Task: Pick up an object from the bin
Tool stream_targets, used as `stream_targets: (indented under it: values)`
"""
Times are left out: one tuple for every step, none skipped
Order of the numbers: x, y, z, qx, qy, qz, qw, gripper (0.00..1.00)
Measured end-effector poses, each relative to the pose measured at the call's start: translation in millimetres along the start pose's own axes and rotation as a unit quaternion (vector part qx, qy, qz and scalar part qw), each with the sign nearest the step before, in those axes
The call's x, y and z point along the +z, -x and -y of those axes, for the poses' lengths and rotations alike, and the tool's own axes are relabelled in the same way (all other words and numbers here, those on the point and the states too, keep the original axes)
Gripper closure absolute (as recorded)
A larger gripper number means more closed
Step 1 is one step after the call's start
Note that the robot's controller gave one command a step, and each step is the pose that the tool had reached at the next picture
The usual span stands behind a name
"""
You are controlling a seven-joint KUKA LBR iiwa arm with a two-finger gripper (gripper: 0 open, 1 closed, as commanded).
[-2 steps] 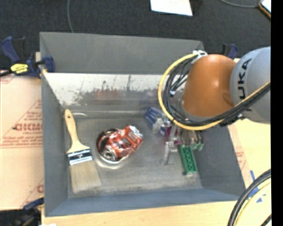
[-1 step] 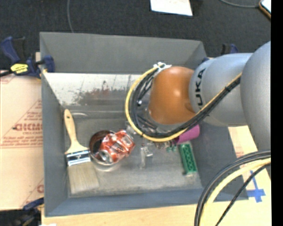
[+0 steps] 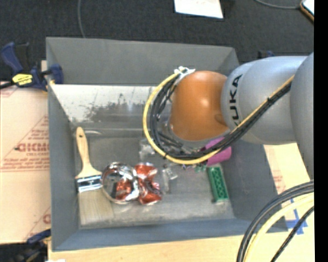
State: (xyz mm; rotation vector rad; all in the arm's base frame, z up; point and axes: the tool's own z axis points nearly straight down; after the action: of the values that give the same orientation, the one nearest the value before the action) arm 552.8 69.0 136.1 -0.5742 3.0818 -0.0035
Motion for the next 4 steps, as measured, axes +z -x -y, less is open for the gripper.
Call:
stream_targets:
  values:
    - [35.4,22.8,-36.5,-0.040,-0.001,0.0020,0.9992,0.00]
    - [61.5,18.6,-57.3,-0.193,-0.005,0.0053,0.9813,0.00]
    - [58.6,8.3,-43.7,-0.192,-0.005,0.0056,0.9815,1.00]
    - [58.6,8.3,-43.7,-0.191,-0.005,0.0056,0.9815,1.00]
